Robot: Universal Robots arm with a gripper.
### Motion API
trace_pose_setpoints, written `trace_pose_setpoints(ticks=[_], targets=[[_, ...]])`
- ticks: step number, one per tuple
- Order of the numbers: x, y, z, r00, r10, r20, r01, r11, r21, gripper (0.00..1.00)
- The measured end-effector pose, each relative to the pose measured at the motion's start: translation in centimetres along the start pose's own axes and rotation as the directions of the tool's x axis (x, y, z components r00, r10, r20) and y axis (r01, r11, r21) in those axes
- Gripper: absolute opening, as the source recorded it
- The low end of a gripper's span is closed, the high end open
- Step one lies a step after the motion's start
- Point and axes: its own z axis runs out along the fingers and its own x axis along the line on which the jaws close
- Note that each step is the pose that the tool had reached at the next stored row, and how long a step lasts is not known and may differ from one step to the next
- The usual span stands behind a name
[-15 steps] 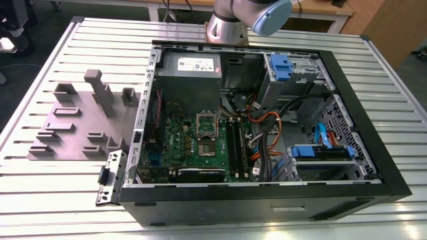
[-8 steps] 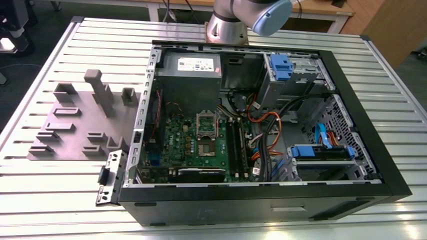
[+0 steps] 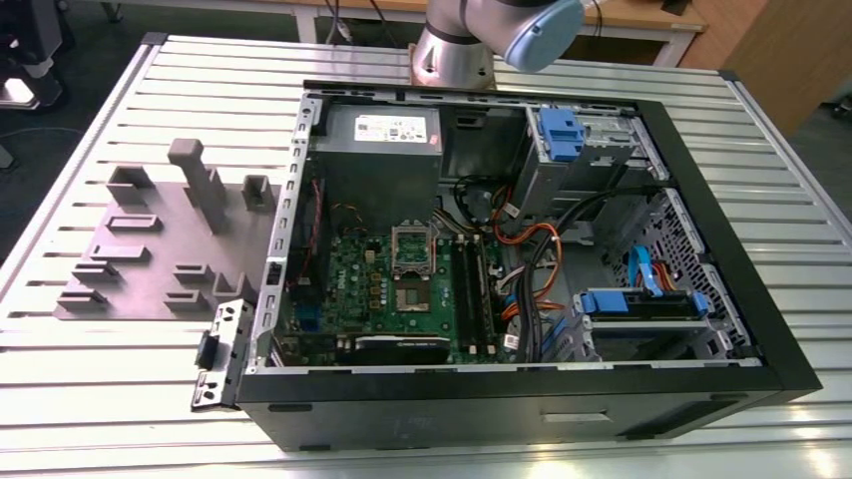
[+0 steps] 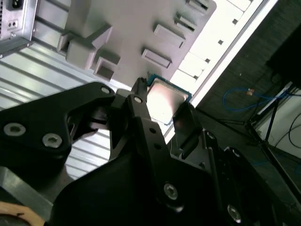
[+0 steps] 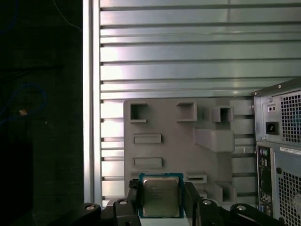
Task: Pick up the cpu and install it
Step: 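Pick up the cpu and move it towards the insertion slot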
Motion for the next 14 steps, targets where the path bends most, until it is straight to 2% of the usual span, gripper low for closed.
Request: trace_pose_setpoints(ticks=[8,14], targets=[[-0.52,-0.4,-0.02,1.0,0.0,-0.0002,0.0,1.0,0.0001,0.47],[-0.78,-1.69,-0.08,1.0,0.0,-0.0002,0.0,1.0,0.0001,0.47]])
